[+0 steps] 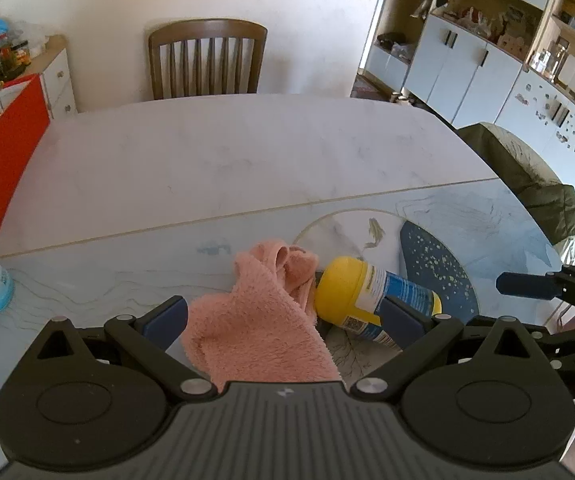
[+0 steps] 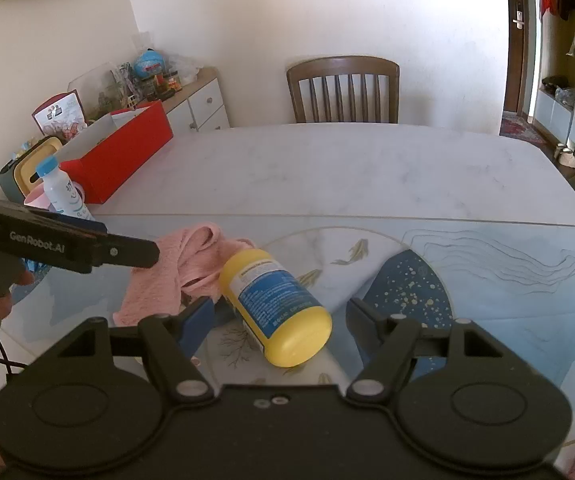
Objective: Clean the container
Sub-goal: 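Grasp the pink towel with the left tool while the right tool grips the yellow-capped bottle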
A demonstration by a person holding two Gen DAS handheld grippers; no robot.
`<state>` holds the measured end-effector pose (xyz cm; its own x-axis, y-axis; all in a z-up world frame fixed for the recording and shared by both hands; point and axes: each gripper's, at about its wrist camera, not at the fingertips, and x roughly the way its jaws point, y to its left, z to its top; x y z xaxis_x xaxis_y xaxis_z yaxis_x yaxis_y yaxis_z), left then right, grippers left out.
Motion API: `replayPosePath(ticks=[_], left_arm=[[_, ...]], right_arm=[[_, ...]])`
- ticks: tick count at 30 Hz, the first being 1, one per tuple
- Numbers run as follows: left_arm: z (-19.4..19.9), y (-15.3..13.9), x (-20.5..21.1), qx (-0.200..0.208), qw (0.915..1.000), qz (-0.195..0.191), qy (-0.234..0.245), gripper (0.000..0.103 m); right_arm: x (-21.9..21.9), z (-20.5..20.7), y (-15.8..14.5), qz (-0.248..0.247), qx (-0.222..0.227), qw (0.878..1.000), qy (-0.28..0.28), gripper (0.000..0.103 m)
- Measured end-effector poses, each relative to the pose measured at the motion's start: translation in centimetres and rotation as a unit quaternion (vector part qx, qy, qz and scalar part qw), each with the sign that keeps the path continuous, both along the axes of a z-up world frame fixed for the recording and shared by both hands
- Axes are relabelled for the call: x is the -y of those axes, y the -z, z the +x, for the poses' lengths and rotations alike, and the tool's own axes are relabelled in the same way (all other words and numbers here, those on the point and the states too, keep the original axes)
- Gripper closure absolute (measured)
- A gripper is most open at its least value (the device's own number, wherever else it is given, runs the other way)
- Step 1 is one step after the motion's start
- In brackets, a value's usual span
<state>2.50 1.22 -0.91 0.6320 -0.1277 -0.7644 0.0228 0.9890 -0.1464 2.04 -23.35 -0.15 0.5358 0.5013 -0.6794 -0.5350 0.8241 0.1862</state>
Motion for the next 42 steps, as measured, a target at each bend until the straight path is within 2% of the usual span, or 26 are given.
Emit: replayPosePath(ticks=[9, 19, 28, 31, 33, 40, 42], left_arm=[[1.2, 3.4, 0.2, -0.027, 0.9989, 0.029, 0.024, 0.000], [4.5, 6.8, -0.6, -0.057, 0.9963, 0.057, 0.031, 0.000], [6.1, 8.6, 0.8, -0.053, 0.9921, 0.086, 0.074, 0.002], [6.3, 9.0, 1.0, -0.056, 0.9910, 0.090, 0.082, 0.015], [6.3, 9.1, 1.1, -0.056, 0.9907, 0.091, 0.085, 0.028], [6.0, 8.7, 1.1, -0.057, 0.9911, 0.081, 0.090, 0.050], [6.1, 8.6, 1.0, -0.059, 0.9916, 0.076, 0.086, 0.060]], right_arm=[[-0.5, 0.4, 0.8, -0.007, -0.008, 1.000, -0.003, 0.030], [-0.8, 0.8, 1.2, -0.012, -0.014, 1.000, -0.004, 0.030], [-1.1, 1.2, 1.8, -0.023, -0.021, 1.000, -0.005, 0.030], [-1.1, 1.4, 2.0, -0.028, -0.022, 0.999, -0.008, 0.030], [-1.2, 1.6, 2.1, -0.030, -0.023, 0.999, -0.011, 0.030], [-1.6, 1.7, 2.4, -0.038, -0.022, 0.999, -0.027, 0.030], [-1.7, 1.9, 2.7, -0.043, -0.022, 0.998, -0.034, 0.030]])
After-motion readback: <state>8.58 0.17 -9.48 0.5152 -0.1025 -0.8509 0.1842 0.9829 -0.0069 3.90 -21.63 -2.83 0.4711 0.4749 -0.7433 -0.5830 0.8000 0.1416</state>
